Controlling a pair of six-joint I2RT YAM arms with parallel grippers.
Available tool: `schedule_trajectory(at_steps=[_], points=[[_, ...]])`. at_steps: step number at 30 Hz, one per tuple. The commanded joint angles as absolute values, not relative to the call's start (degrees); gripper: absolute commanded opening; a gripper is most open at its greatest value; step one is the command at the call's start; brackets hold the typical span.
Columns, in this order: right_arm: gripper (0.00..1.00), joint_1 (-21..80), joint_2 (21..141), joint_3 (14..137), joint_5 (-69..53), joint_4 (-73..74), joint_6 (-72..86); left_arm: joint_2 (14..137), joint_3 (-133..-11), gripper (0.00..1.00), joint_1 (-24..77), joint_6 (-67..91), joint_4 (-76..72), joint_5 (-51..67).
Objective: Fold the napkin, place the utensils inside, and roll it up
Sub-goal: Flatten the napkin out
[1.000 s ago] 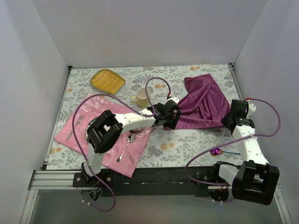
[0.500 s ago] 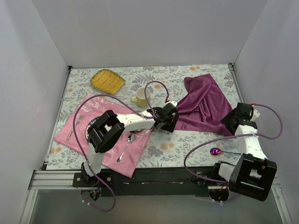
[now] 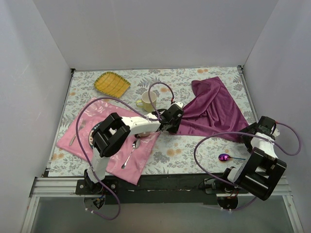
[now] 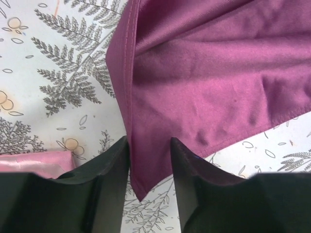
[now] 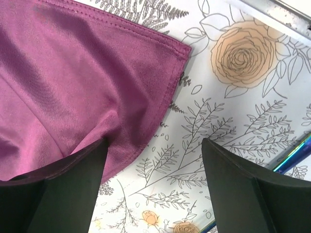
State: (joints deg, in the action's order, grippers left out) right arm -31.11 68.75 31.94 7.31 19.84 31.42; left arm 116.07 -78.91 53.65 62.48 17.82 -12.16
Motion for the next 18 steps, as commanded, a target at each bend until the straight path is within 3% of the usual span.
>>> schedule_trajectory(at_steps=[1,10,18], points=[[0.86,-32.08,70.13,32.17,6.95,14.43,28.66,117.6,-80.59,0.33,52.91,61.88,17.93,-10.37],[0.72,-33.31,75.93,33.84,6.85,9.23,27.42,116.72,-82.88,0.0,52.91,60.82,20.21,-9.41],[0.66,-33.49,80.59,33.75,4.84,4.84,27.6,115.05,-82.79,0.0,52.91,60.65,21.44,-9.84]])
